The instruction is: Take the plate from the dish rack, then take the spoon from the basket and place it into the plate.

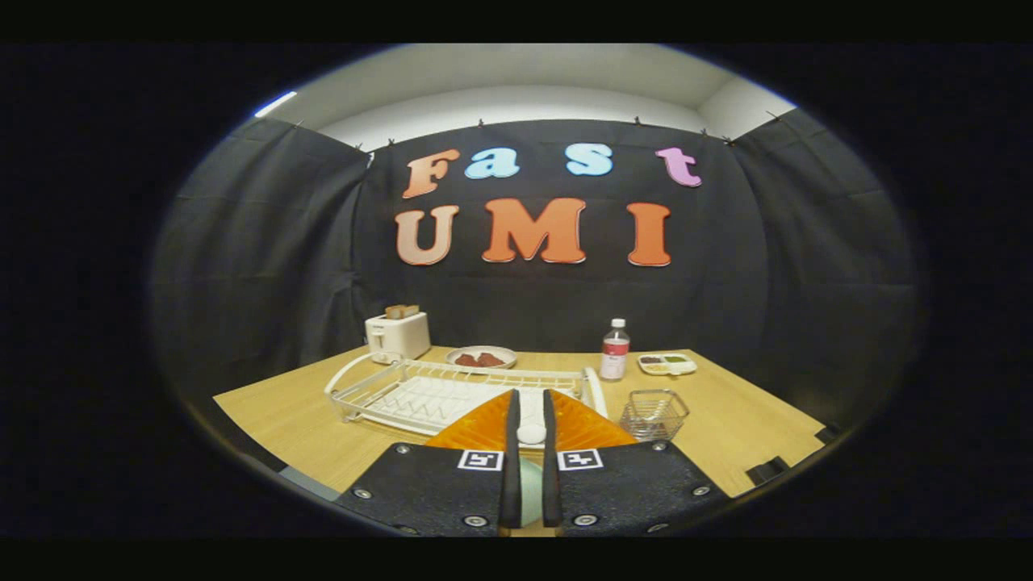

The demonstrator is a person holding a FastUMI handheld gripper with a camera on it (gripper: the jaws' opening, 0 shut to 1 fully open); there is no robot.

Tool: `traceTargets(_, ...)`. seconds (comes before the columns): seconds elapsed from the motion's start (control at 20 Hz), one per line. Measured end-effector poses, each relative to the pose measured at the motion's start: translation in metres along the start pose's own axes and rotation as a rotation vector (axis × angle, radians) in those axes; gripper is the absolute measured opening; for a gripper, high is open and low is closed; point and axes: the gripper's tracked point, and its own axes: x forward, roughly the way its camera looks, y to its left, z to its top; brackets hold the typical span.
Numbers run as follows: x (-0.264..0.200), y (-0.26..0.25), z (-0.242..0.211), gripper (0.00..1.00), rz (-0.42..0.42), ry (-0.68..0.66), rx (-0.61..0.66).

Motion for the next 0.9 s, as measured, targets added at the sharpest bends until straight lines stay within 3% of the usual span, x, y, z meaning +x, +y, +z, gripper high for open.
traceTargets(0.4,0.013,0.057,-0.042,0.1,0.146,0.02,-0.008)
traceTargets(0.9,0.015,0.059,-0.088,0.11,0.176,0.114,-0.054)
